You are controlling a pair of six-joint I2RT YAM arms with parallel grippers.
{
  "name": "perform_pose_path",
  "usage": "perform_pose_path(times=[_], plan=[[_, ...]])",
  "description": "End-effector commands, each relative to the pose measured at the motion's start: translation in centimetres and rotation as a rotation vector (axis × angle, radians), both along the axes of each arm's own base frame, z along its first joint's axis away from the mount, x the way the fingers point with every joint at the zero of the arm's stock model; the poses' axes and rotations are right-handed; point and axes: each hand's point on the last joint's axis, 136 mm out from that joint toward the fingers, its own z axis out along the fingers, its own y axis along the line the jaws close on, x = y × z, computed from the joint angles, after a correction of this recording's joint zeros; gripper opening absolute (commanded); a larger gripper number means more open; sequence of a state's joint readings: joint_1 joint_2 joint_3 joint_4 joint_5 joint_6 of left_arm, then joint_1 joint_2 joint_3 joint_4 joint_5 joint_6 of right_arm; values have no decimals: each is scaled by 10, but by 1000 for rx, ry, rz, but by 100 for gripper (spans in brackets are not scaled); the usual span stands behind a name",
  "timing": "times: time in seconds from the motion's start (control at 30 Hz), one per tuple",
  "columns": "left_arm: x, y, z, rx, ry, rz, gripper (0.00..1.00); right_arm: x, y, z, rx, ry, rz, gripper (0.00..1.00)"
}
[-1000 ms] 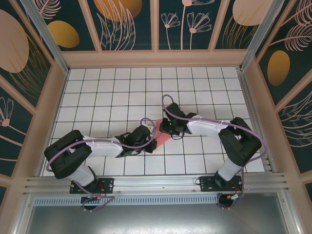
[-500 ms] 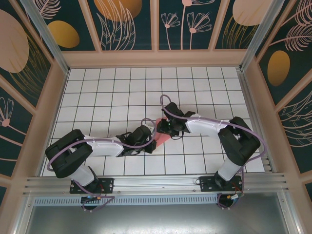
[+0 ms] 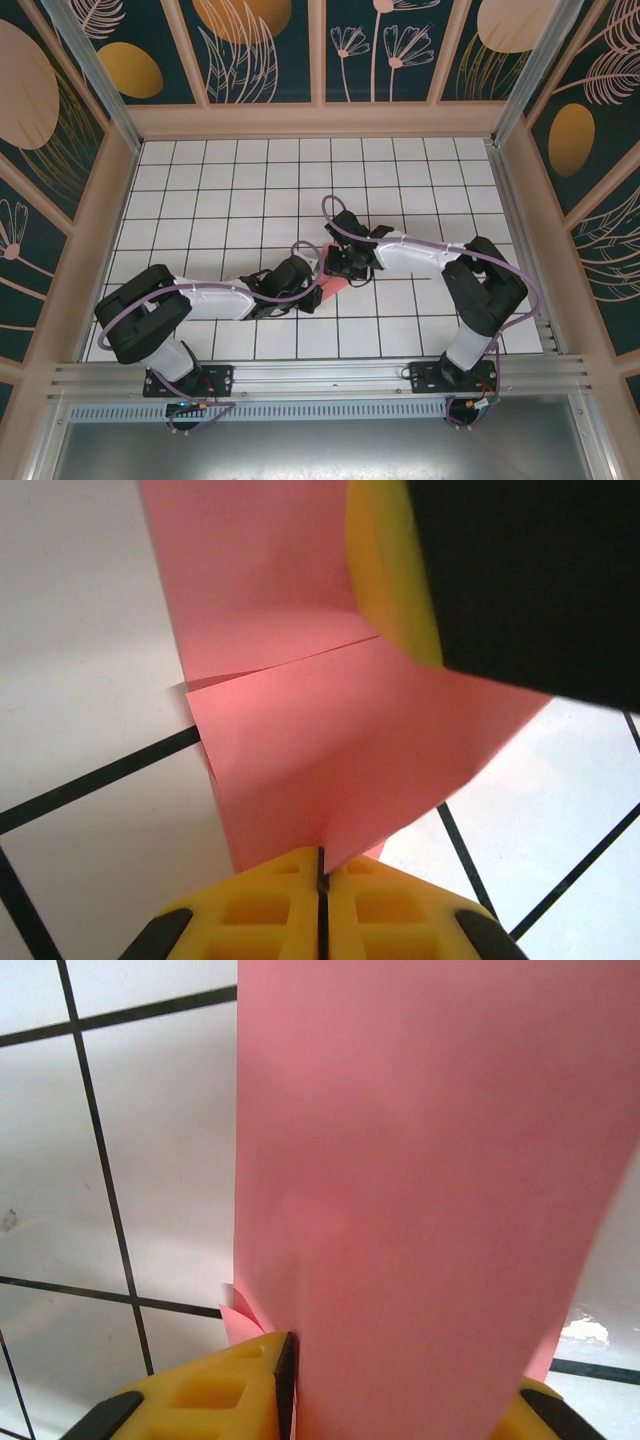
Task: Fold a paper plane with a square sheet of paper (pick it up from the middle)
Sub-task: Fourth fold the wing at the center of the table.
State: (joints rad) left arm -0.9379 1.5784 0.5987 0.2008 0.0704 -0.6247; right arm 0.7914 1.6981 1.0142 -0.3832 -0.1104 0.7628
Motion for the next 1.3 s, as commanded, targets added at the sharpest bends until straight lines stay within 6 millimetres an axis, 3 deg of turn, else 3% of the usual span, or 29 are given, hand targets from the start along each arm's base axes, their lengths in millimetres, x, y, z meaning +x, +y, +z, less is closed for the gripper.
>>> perform_pose_path(times=[0.0,0.1,0.23,0.43,0.57,0.7,0.8,0.93,1.1,1.27], plan=[[-1,2,-6,29,8,-15,9,5,-1,14,-22,-40,14,30],[-3,1,-4,20,12,-26,7,14,4,43,33,-135,36,34],[-5,-3,-1,-1,20,-46,5,22,-8,76,156,-231,-4,39],[-9,-11,8,-91,49,-70,3,18,-34,99,387,-333,-38,35],[-10,-13,16,-159,70,-84,4,3,-34,110,483,-402,44,29],[-11,-12,10,-172,106,-74,4,-18,-18,105,559,-341,149,26],[-11,-11,6,-159,111,-73,5,-12,-24,76,459,-214,51,43],[-11,-10,4,-151,113,-72,6,1,-24,64,379,-147,-32,65],[-10,-8,2,-126,111,-69,7,14,-21,45,218,-74,-64,58],[-5,-7,5,-100,92,-64,8,8,-20,20,48,-10,-46,54]])
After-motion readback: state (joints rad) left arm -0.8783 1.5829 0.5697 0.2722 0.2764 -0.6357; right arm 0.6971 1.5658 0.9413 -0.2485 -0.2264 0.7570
